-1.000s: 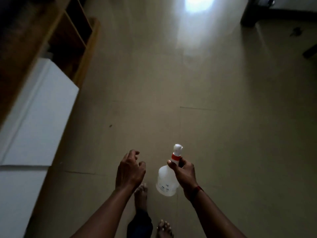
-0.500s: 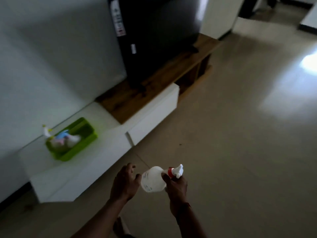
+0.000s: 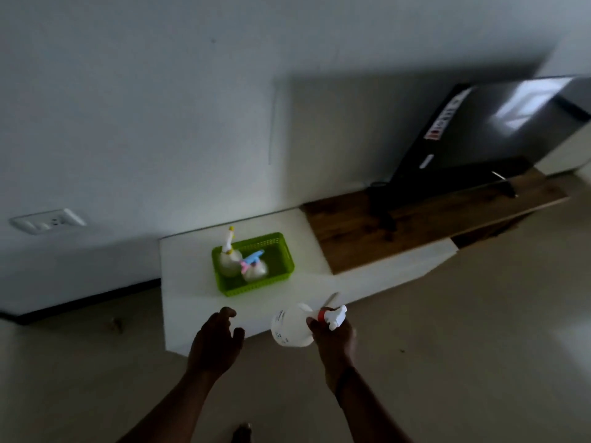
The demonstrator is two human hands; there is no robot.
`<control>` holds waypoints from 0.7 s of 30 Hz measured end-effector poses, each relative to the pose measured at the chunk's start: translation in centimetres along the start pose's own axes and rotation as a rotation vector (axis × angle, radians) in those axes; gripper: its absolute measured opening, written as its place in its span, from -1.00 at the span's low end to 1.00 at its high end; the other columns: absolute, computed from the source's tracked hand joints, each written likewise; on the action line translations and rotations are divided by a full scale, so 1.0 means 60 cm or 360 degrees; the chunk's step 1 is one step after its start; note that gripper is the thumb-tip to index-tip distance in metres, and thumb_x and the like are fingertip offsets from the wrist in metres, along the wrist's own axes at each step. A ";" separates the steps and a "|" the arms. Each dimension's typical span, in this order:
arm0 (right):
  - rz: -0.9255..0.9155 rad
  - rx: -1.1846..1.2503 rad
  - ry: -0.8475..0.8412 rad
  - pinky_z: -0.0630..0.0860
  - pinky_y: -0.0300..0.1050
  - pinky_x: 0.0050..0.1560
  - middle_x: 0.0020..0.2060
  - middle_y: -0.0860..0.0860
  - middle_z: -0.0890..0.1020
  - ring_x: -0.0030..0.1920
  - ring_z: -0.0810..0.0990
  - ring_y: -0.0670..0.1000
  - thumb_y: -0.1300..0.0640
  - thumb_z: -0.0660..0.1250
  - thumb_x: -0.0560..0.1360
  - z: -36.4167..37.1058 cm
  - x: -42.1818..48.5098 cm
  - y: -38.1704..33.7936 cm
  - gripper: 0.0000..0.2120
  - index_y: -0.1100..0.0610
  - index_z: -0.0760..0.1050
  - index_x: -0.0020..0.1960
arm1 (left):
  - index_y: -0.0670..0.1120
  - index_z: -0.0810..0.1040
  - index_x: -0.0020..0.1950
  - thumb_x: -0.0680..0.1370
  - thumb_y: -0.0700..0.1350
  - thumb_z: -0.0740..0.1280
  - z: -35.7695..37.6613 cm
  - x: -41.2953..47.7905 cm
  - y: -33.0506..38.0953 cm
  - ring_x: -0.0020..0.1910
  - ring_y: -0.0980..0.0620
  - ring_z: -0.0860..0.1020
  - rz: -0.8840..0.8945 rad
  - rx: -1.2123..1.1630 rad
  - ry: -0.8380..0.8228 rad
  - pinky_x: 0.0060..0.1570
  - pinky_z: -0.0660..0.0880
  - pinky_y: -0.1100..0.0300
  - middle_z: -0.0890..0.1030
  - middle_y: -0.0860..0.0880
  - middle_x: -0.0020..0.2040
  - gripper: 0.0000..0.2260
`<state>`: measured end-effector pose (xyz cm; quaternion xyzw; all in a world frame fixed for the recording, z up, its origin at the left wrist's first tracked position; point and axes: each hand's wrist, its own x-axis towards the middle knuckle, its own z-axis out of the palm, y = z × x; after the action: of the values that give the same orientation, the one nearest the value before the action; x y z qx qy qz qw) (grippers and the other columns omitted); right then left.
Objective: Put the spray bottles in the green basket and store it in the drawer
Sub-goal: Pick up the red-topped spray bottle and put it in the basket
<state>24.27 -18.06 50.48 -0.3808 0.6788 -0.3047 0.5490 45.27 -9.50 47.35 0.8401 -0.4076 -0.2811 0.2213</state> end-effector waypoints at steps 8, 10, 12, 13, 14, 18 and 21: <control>-0.0356 -0.0515 -0.0079 0.59 -0.02 -0.01 -0.09 0.06 0.69 -0.01 0.65 0.10 0.20 0.55 0.34 0.130 0.085 -0.090 -0.68 0.06 0.59 0.06 | 0.02 0.44 0.26 0.52 -0.04 0.32 -0.074 0.094 -0.012 0.01 0.02 0.58 -0.0101 -0.0095 0.0130 0.00 0.53 0.10 0.61 -0.02 0.08 -0.68; -0.0478 -0.0680 -0.0089 0.58 -0.06 -0.05 -0.06 0.09 0.72 -0.03 0.66 0.12 0.17 0.56 0.33 0.156 0.124 -0.104 -0.62 0.07 0.59 0.13 | 0.02 0.45 0.26 0.51 -0.05 0.31 -0.077 0.117 -0.013 0.02 0.02 0.58 -0.0152 -0.0091 0.0137 0.02 0.53 0.10 0.61 -0.01 0.08 -0.68; -0.0566 -0.0812 -0.0078 0.53 -0.15 -0.13 -0.07 0.09 0.73 -0.05 0.67 0.13 0.14 0.55 0.34 0.176 0.164 -0.115 -0.61 0.04 0.59 0.14 | 0.02 0.45 0.26 0.50 -0.06 0.30 -0.076 0.138 -0.016 0.03 0.01 0.58 -0.0211 -0.0076 0.0144 0.04 0.53 0.09 0.62 -0.02 0.09 -0.67; -0.0586 -0.0851 -0.0076 0.49 -0.18 -0.15 -0.07 0.09 0.73 -0.05 0.68 0.14 0.13 0.54 0.35 0.187 0.187 -0.119 -0.62 0.03 0.59 0.14 | 0.02 0.45 0.26 0.49 -0.06 0.30 -0.075 0.152 -0.019 0.03 0.01 0.58 -0.0248 -0.0073 0.0148 0.03 0.53 0.10 0.62 -0.02 0.09 -0.67; -0.0593 -0.0863 -0.0076 0.49 -0.18 -0.15 -0.07 0.10 0.73 -0.04 0.68 0.15 0.14 0.54 0.35 0.198 0.213 -0.122 -0.63 0.03 0.59 0.14 | 0.02 0.45 0.26 0.49 -0.07 0.31 -0.073 0.168 -0.020 0.03 0.01 0.58 -0.0287 -0.0065 0.0155 0.03 0.52 0.10 0.62 -0.02 0.09 -0.67; -0.0556 -0.0837 -0.0210 0.62 0.03 -0.04 -0.02 0.15 0.72 0.01 0.67 0.18 0.18 0.54 0.36 0.240 0.312 -0.126 -0.58 0.08 0.57 0.20 | 0.02 0.47 0.23 0.48 -0.08 0.33 -0.056 0.225 -0.021 0.02 0.01 0.59 -0.0470 -0.0080 0.0248 0.02 0.54 0.10 0.63 -0.02 0.08 -0.69; -0.0555 -0.0901 -0.0342 0.57 -0.11 -0.09 -0.02 0.12 0.72 0.01 0.67 0.14 0.15 0.53 0.37 0.260 0.376 -0.124 -0.58 0.07 0.57 0.21 | 0.01 0.49 0.21 0.48 -0.08 0.35 -0.041 0.269 -0.013 0.00 0.00 0.60 -0.0591 -0.0138 0.0225 0.00 0.52 0.14 0.65 -0.06 0.08 -0.70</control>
<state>38.45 -41.10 41.79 -0.6581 0.5994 -0.1518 0.4297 55.54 -21.75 43.97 0.9082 -0.2167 -0.2746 0.2297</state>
